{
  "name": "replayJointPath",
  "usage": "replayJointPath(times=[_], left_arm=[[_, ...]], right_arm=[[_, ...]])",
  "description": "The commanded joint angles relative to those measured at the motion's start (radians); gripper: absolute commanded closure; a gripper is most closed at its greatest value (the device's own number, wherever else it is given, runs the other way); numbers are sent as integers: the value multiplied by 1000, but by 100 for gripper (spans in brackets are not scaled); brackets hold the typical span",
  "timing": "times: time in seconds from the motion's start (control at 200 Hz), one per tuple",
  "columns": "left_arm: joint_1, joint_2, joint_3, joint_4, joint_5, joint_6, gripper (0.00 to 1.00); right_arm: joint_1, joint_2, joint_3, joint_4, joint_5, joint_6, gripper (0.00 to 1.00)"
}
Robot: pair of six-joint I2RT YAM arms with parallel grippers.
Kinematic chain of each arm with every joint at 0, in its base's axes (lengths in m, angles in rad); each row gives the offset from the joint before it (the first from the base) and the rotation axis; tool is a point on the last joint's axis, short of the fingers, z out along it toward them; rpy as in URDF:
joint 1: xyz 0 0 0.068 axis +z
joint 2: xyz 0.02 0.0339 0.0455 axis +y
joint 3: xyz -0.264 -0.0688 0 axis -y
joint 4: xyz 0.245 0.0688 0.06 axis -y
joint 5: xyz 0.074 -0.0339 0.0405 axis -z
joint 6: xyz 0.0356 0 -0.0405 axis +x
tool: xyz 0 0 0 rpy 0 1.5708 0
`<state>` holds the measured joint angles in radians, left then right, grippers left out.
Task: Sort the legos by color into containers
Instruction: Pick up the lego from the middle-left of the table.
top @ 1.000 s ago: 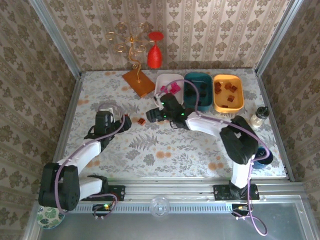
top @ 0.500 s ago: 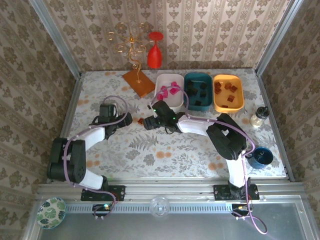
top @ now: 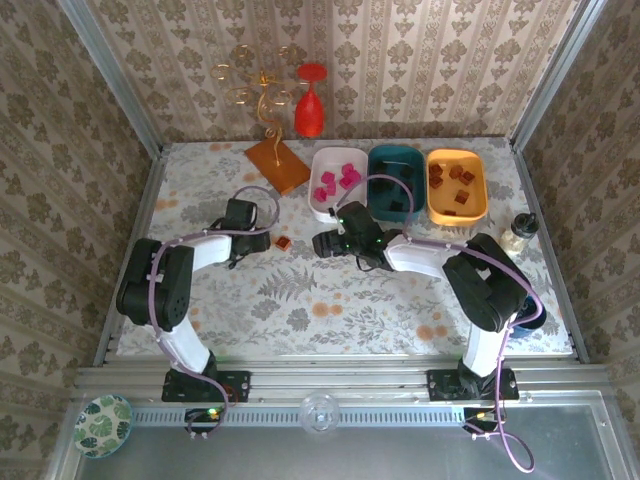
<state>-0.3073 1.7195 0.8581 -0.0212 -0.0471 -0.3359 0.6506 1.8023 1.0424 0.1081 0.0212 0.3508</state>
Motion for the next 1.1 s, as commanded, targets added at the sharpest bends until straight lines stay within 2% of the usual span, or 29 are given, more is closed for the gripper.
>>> replayJointPath(times=[0.0,0.165,0.285,0.385,0.735,0.835,0.89,0.935,1.09], left_arm=[[-21,-1,14,-49,-56,21,53],[-40,-24,-14,-54,-74,16,54],[-46,-43,-31,-54,-86,10,48],[-49,-62,-42,-53,-92,8,47],[-80,-127,-33,-86,-82,7,65],[-130,-210,-28,-103,-97,4,65],[-144,-251,-22,-89,-81,9,65],[-188,-267,-13,-69,-61,15,65],[-234,-210,80,-17,-21,18,65]], right_arm=[[-18,-43,-27,29,-22,30,16],[-35,-47,-49,57,-44,48,16],[-40,-42,-58,66,-48,54,16],[-45,-41,-67,78,-53,62,16],[-61,-62,-94,87,-60,72,16],[-73,-100,-115,81,-53,72,16],[-83,-137,-135,77,-42,72,16],[-86,-175,-160,74,-22,73,16],[-86,-330,-266,88,72,110,16]])
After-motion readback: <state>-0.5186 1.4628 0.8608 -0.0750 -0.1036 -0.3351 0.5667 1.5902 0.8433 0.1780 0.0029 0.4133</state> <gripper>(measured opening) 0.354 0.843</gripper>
